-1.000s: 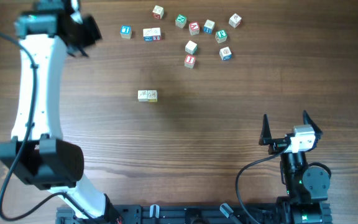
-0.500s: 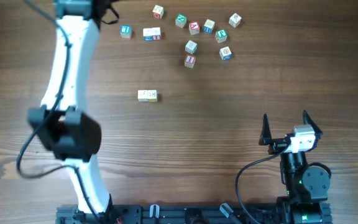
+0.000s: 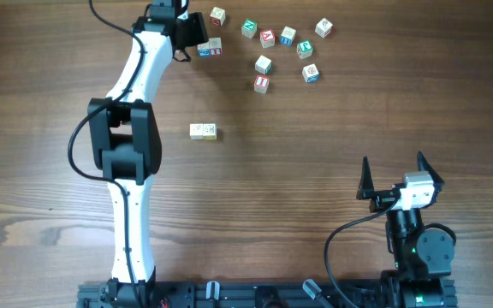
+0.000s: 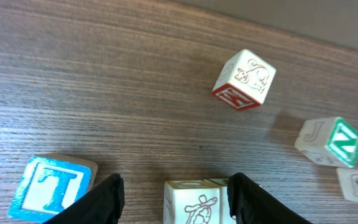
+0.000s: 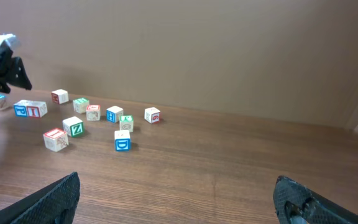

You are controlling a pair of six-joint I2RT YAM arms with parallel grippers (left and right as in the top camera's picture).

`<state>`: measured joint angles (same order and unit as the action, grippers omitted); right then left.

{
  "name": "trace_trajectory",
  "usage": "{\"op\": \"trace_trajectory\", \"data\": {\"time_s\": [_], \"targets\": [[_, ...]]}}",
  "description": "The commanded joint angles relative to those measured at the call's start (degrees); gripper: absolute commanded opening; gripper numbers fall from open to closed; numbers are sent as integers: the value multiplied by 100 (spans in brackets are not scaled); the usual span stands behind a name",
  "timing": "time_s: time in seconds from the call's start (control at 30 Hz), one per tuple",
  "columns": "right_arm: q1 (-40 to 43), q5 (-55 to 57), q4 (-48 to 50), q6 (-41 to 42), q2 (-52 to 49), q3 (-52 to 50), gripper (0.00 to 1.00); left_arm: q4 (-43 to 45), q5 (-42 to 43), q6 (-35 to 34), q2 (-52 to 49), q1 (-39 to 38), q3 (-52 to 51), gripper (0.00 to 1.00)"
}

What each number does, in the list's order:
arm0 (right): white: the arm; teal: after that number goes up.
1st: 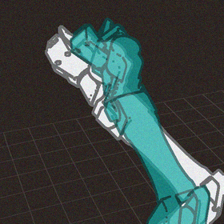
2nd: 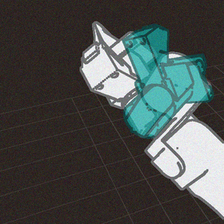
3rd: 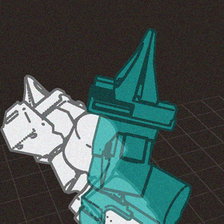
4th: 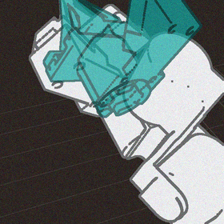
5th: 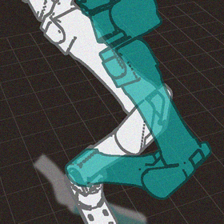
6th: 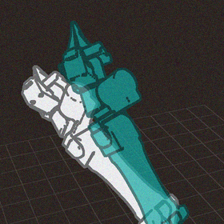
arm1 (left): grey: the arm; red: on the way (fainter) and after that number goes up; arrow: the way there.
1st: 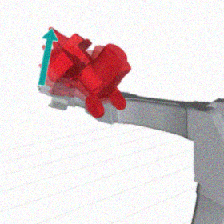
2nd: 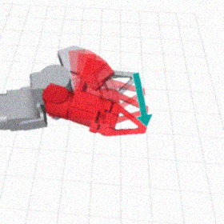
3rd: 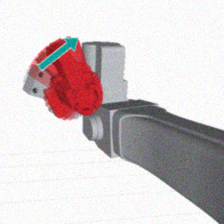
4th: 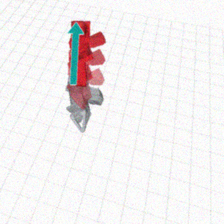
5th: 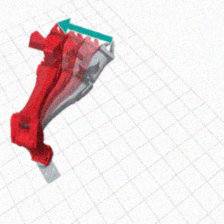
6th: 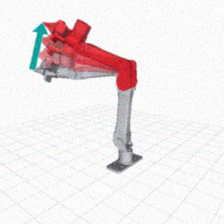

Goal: Form a horizontal line
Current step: 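Reach the left gripper toward the block cluster for another block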

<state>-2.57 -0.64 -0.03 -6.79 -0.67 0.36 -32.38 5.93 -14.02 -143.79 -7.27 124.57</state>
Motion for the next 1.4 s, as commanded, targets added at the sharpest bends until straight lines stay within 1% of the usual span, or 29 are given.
{"op": "trace_trajectory", "data": {"time_s": [0.0,0.03,0.2,0.33,0.4,0.53,0.67,0.77,0.87,1.13,1.37], "targets": [[28,-76,20,-59,39,-7,100,46,44,33,-247,-92,31,53],[28,-76,20,-59,39,-7,100,48,22,33,-317,-122,31,53],[28,-74,22,-59,39,-7,100,33,-693,35,-409,-319,26,53],[28,-74,20,-59,39,-7,100,-282,-883,37,-409,-323,26,45],[28,-74,22,-61,39,-7,100,-426,-883,37,-409,-323,26,43],[28,-76,20,-59,39,-7,100,-638,-883,37,-409,-310,26,44],[28,-74,20,-59,39,-7,100,-640,-883,35,-409,-313,26,43],[28,-74,20,-61,39,-7,100,-472,-911,37,-409,-306,26,45],[28,-76,22,-59,39,-7,100,-444,-951,37,-385,-284,28,41],[28,-76,20,-59,39,-7,100,-448,-1012,37,-212,-284,28,41],[28,-74,22,-59,39,-7,100,-431,-1012,37,-162,-284,28,39]]}}
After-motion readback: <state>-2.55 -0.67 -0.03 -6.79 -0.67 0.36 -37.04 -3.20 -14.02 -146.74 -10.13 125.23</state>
